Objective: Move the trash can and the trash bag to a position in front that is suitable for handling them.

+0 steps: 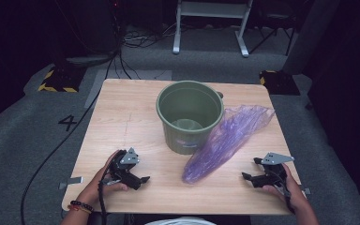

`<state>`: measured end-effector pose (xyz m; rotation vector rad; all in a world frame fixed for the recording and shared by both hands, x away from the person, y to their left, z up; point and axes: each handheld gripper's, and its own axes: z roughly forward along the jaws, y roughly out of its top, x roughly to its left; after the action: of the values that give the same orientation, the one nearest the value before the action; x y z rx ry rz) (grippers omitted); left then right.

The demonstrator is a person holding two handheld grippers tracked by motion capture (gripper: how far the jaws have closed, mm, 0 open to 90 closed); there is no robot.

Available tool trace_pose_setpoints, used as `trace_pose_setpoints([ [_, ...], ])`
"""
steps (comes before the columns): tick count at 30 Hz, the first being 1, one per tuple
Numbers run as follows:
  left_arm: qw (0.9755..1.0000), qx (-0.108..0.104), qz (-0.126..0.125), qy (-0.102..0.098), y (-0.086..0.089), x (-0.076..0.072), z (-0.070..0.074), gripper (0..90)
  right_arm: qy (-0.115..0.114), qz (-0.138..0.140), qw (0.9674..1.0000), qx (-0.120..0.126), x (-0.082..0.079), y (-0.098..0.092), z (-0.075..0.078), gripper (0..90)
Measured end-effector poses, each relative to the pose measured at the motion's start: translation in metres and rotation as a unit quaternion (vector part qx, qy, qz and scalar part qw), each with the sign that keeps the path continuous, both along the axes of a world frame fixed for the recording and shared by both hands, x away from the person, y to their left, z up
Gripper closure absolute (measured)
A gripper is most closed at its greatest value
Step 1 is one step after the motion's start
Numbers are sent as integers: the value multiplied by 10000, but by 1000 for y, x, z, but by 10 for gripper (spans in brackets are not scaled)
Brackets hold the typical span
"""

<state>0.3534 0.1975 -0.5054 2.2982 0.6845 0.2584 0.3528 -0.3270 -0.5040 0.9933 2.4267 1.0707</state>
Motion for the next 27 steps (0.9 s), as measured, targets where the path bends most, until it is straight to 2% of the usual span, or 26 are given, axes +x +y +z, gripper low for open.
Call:
trace_pose_setpoints([
  [12, 10000, 3, 7, -4, 0, 0, 0, 14, 2, 3, 10000, -3, 0, 0, 0, 149],
  [17, 10000, -2, 8, -4, 0, 0, 0, 14, -24, 123, 9999, 4, -1, 0, 1, 176],
  [19, 10000, -5, 8, -2, 0, 0, 0, 15, -138, 185, 9994, 266, -2, 2, 8, 177],
  [21, 10000, -4, 8, -2, 0, 0, 0, 15, -228, 181, 9992, 267, -2, 4, 12, 177],
  [24, 10000, -10, 11, -10, 0, 0, 0, 15, -529, 194, 9984, 92, -1, 17, 29, 183],
  [27, 10000, -5, 21, -8, 0, 0, 0, 16, -634, 272, 9973, 257, 4, 27, 37, 187],
])
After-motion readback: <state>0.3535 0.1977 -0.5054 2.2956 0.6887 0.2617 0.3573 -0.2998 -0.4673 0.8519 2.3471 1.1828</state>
